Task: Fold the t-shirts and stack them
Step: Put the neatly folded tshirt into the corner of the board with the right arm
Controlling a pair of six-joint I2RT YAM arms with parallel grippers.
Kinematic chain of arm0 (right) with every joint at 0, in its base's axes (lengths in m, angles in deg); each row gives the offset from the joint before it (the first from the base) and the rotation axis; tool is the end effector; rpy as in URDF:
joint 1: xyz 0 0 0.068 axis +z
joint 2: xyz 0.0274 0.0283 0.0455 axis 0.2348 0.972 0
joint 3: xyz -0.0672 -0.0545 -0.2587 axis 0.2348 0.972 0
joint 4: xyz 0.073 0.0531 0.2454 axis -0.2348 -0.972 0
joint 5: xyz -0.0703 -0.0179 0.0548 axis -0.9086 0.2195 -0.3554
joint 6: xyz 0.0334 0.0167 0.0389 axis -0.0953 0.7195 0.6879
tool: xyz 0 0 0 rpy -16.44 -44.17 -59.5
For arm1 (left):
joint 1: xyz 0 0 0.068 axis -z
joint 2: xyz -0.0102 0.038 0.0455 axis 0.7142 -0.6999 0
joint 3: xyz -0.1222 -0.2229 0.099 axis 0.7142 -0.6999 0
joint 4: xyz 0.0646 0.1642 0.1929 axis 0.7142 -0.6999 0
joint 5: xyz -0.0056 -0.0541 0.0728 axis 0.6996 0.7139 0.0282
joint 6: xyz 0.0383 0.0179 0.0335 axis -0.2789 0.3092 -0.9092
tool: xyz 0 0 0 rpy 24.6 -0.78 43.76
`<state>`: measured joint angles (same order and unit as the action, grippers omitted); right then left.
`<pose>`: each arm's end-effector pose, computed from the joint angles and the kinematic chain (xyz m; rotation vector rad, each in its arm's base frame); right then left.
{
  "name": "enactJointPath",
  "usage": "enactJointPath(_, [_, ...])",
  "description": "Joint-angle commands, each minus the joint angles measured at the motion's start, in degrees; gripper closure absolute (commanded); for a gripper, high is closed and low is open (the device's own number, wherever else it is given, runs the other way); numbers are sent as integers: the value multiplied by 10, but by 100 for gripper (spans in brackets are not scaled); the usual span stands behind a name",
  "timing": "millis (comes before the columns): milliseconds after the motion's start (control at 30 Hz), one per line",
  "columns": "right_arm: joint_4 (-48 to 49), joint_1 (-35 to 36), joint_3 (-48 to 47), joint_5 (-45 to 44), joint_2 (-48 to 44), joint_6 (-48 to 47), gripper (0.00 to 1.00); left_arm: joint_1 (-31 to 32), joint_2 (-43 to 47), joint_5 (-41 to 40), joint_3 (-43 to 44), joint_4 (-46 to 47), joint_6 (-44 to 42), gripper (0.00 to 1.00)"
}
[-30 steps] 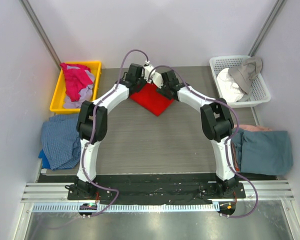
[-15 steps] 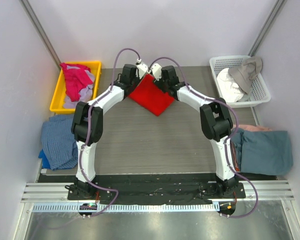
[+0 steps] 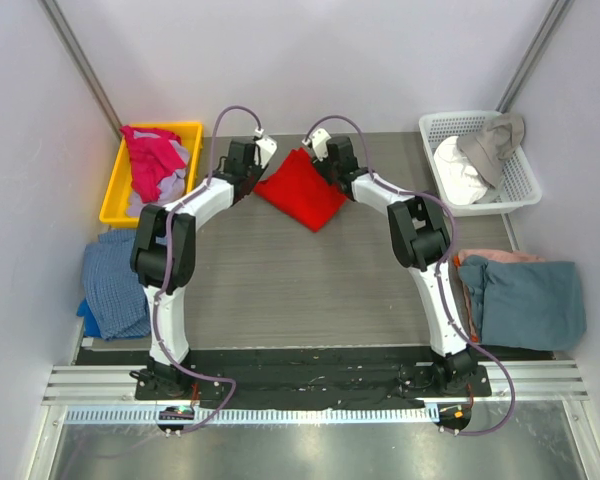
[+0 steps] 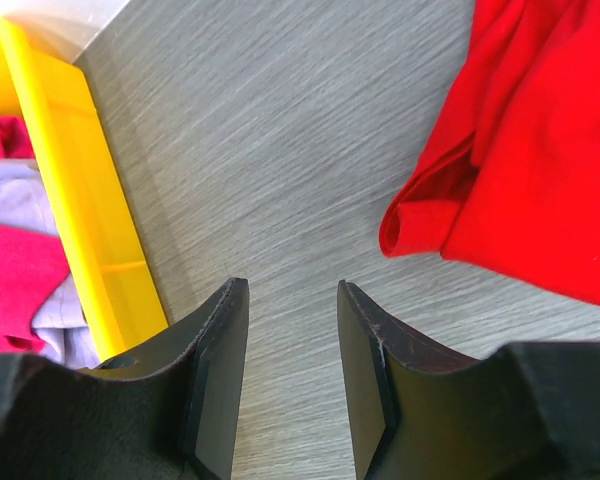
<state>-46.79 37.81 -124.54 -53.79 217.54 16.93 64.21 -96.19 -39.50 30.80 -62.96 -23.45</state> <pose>0.5103 0.2221 0.1626 -0.7961 1.9157 -0.2376 0.4528 -0.1429 0.2139 0.6180 2.1164 0.3155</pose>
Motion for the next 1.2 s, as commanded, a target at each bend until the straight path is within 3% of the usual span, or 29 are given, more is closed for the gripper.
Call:
enactJointPath(0, [31, 5, -42, 5, -7, 23, 41, -6, 33, 3, -2, 32, -1, 56])
enactJointPath(267, [50, 6, -17, -42, -11, -11, 41, -6, 34, 11, 0, 15, 16, 57])
enactJointPath(433, [61, 6, 29, -60, -66, -14, 41, -6, 48, 44, 17, -16, 21, 56])
enactJointPath(600, [59, 5, 66, -99, -129, -2, 41, -4, 37, 120, 96, -115, 16, 53])
enactJointPath(800, [-8, -2, 108, -104, -204, 64, 36, 11, -4, 145, 185, -207, -17, 51])
enactJointPath(1033, [-136, -23, 180, -40, -285, 185, 32, 29, -41, 180, 228, -246, -53, 49])
enactJointPath(1167, [-181, -49, 226, 88, -326, 274, 32, 29, -63, 192, 247, -259, -64, 44])
